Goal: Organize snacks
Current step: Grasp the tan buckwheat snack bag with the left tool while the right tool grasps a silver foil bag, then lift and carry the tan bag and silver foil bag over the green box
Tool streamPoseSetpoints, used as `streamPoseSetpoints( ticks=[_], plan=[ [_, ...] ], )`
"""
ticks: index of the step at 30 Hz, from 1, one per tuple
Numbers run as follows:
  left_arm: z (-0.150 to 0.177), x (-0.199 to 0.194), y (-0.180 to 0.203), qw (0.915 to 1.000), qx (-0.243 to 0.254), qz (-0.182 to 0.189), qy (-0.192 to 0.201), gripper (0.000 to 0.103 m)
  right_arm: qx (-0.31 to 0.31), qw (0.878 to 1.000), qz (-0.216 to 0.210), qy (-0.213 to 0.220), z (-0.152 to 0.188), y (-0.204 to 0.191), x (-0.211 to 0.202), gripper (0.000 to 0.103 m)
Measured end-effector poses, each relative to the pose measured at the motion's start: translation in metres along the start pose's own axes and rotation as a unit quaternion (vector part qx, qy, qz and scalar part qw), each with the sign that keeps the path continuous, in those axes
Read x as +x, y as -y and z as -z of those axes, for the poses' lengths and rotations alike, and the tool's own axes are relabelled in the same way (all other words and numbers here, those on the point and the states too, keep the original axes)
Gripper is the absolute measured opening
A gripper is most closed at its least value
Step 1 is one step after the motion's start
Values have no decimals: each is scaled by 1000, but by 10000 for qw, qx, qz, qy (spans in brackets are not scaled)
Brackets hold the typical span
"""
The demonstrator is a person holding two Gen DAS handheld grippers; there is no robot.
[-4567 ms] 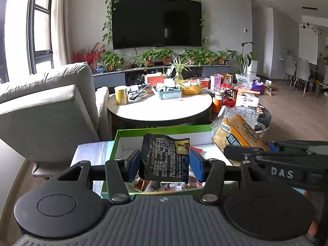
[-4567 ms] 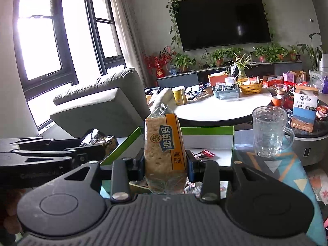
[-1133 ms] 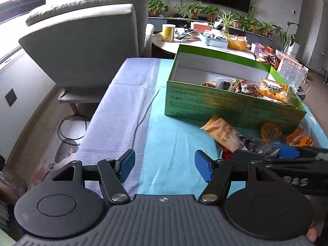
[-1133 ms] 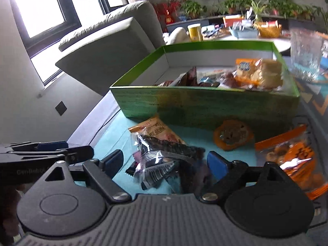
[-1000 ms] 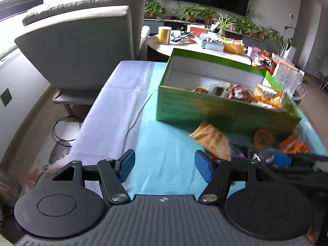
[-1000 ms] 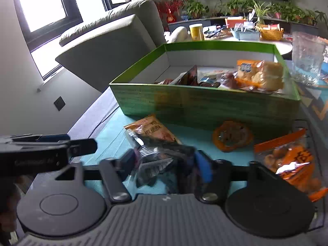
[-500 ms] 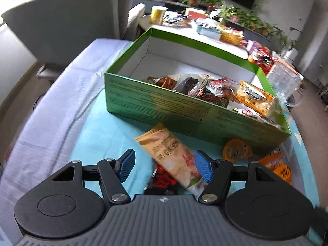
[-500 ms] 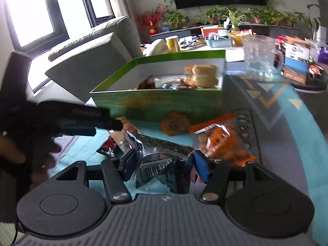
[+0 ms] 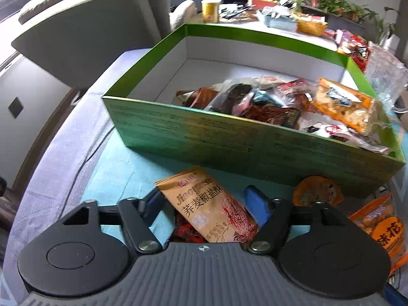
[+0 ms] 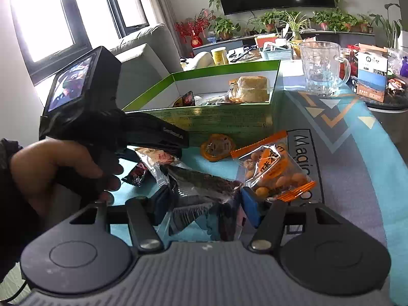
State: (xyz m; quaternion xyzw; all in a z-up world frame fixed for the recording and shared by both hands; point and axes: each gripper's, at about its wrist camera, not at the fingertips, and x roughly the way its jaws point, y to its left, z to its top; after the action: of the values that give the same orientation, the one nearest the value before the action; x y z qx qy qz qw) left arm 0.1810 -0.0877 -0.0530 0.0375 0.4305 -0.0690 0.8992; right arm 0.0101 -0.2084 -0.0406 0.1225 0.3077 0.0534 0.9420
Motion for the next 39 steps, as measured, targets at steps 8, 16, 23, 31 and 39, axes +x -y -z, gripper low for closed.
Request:
streamPoseSetpoints(
  ticks=[8,16,23,31,39],
  plan=[
    [15,-29,-20,9986,11,456,252,10,86,9999,-84,87,1,4,-4,39],
    [17,-80,-43,9937,23,814,769,10,110,9998,-77,159,0,5,-6,40],
    [2,-106,-43,9869,189,988,1258,10,-22,9990,-38,453,-10,-3,-14,40],
    [-22,-113,-38,9807,411,933,1666,10,-260,9943,29,1037,-41,-11,-20,39],
    [-47,-106,-35,9749,621,857,1959,11,-462,9891,0,1401,-77,-20,0,39]
  ],
)
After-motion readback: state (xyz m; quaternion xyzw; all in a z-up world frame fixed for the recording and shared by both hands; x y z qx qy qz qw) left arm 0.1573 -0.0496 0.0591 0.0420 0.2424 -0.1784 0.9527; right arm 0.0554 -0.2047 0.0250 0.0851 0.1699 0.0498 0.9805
